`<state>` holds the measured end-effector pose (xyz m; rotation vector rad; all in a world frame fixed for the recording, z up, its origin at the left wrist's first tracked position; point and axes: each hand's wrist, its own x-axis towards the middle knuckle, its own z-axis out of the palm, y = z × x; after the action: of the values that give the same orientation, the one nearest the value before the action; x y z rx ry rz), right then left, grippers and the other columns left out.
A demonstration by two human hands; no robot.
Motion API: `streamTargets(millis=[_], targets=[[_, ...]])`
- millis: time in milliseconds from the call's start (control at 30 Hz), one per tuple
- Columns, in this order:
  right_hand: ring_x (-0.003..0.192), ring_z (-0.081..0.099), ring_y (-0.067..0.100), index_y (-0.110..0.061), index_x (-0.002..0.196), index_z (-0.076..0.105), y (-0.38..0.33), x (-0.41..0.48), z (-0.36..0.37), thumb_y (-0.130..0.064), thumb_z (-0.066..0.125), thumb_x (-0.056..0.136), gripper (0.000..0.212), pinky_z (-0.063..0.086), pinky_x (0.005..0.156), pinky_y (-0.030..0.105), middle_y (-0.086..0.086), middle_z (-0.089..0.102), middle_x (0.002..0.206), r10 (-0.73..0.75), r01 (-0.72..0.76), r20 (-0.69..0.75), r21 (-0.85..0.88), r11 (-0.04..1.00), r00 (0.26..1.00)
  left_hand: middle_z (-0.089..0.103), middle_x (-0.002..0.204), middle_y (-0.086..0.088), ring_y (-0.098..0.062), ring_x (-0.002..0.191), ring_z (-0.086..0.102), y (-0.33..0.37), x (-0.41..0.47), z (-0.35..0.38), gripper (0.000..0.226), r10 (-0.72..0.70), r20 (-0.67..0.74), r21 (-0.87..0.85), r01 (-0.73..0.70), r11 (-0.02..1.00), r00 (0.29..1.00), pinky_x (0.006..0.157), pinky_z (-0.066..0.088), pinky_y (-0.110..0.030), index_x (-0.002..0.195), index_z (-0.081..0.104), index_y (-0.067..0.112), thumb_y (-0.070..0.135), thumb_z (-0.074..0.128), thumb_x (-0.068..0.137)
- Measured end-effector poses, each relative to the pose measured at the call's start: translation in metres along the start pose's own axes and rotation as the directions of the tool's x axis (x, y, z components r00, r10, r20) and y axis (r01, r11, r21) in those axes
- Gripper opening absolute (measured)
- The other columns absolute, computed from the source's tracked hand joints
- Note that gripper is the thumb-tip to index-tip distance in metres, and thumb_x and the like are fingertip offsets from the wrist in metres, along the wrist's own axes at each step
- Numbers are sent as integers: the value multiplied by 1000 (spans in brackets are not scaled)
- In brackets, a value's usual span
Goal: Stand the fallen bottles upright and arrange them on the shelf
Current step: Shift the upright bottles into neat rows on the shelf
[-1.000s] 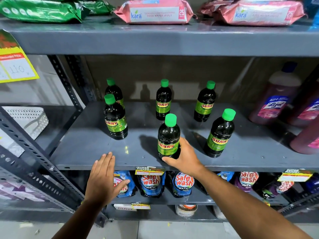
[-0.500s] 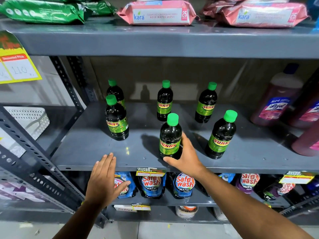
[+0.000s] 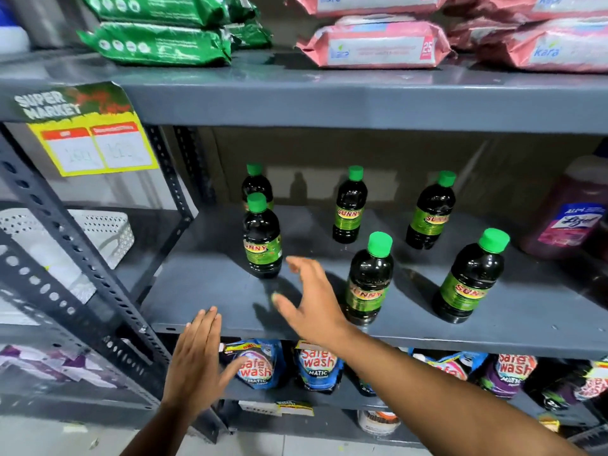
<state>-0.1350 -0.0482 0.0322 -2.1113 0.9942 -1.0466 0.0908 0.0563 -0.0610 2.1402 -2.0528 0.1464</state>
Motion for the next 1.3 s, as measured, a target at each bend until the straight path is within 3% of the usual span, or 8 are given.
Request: streamTargets(millis=[133,267,400,567,700,867,1033,1300], targets=[[120,46,17,-14,139,40,4,46,25,-22,77,79,71,32,100,21,9,47,132,169,-168,-28,40,985,985,42,149,-19,-34,138,39,-11,-1,0,93,39,6,19,-40,999,999,114,24,-45,139,44,-3,71,44,83],[110,57,15,-20,125,51,13,77,36,-28,84,67,67,46,93,32,2,62,118,230,-226,-62,60,972,971,42,149,-20,-35,137,39,-19,3,0,93,36,32,74,-39,997,999,115,20,-45,139,45,-3,73,37,86],[103,60,17,-21,117,51,16,92,47,-32,88,63,66,42,81,26,-5,64,109,314,-305,-93,95,947,945,40,151,-18,-32,139,35,-30,5,-4,92,24,42,63,-26,998,999,119,8,-40,140,45,-1,73,34,86],[99,60,14,-19,121,53,23,98,50,-32,87,65,67,45,84,25,-2,67,111,349,-340,-98,99,935,932,34,155,-15,-29,143,28,-30,3,1,97,59,21,57,-60,997,998,119,9,-42,145,37,1,76,37,84],[94,64,4,-34,114,56,28,94,41,-28,86,61,61,48,87,24,-18,66,101,319,-315,-3,161,935,948,33,155,-16,-29,143,29,-30,3,3,99,72,-4,64,-71,995,997,117,12,-44,145,35,0,77,39,83],[100,67,11,-37,111,54,30,89,37,-32,78,53,62,52,91,33,-7,70,106,299,-320,127,196,927,946,34,155,-16,-29,143,27,-29,2,3,100,86,-31,72,-83,994,996,115,16,-45,145,35,0,77,42,81],[93,59,-15,-43,103,52,23,78,32,-35,83,57,56,43,77,6,-23,65,99,295,-301,63,144,943,954,31,156,-16,-29,144,27,-29,2,3,102,77,-21,63,-75,995,997,115,16,-45,147,32,1,78,43,81],[93,59,-16,-31,115,55,12,36,36,-38,85,57,65,41,75,2,-24,65,99,274,-273,16,162,948,962,28,158,-16,-31,145,25,-29,2,8,104,68,-9,53,-68,996,998,117,14,-47,148,28,0,78,42,81]])
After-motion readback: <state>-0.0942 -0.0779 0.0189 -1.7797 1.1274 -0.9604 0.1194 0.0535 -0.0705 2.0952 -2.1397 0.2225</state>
